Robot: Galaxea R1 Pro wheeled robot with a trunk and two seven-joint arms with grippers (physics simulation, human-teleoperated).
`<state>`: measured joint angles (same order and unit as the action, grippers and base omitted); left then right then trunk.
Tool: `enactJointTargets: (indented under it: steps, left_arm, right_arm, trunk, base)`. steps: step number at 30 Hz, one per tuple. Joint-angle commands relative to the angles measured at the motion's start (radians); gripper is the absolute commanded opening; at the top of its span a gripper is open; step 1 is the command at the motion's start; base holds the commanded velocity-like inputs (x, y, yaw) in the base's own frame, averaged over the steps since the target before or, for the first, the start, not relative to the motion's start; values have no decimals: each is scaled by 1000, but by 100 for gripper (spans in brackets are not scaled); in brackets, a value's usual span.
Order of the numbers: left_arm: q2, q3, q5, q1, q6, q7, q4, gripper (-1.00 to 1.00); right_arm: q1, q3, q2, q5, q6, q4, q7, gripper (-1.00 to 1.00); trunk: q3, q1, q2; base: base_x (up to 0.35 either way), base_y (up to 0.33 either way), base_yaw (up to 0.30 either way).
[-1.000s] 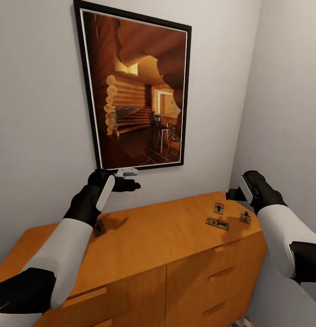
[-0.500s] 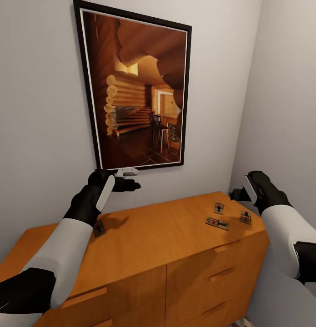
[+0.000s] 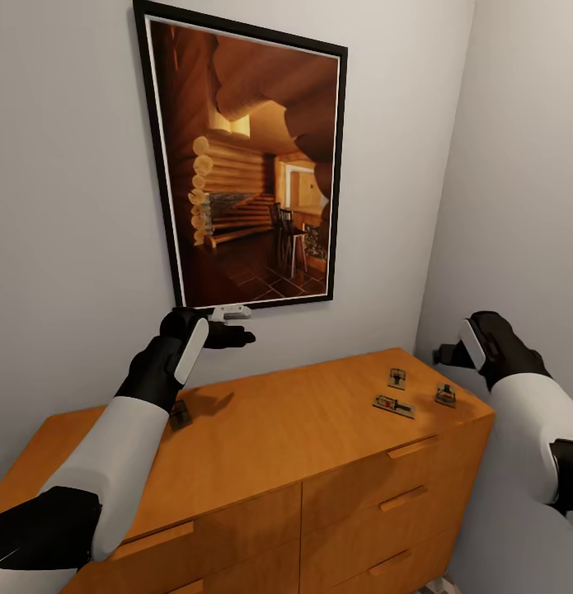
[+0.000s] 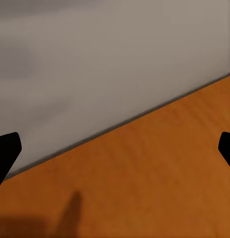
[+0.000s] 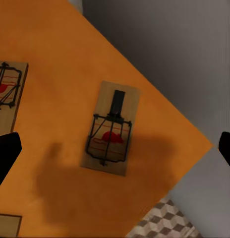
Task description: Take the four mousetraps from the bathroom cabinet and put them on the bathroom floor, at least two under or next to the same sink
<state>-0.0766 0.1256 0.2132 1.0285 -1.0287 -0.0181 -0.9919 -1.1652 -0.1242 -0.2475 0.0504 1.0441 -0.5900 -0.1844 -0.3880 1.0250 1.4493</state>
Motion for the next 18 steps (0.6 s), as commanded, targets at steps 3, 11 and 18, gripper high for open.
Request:
enactJointTargets:
  steps: [3, 11, 18]
  left_arm:
    - [0, 0, 3, 1, -4, -2, -1, 100]
    - [0, 0, 4, 1, -4, -2, -1, 100]
    - [0, 0, 5, 1, -4, -2, 0, 100]
  right_arm:
    - [-1, -12, -8, 7, 3, -1, -6, 100]
    - [-1, -22, -13, 9, 3, -1, -6, 100]
    - [-1, -23, -8, 9, 3, -1, -6, 100]
  trunk:
    - [-1, 0, 1]
    - [-1, 0, 1]
    - [-1, 0, 1]
  base:
    - [0, 0, 0]
    - [0, 0, 0]
    - [82, 0, 0]
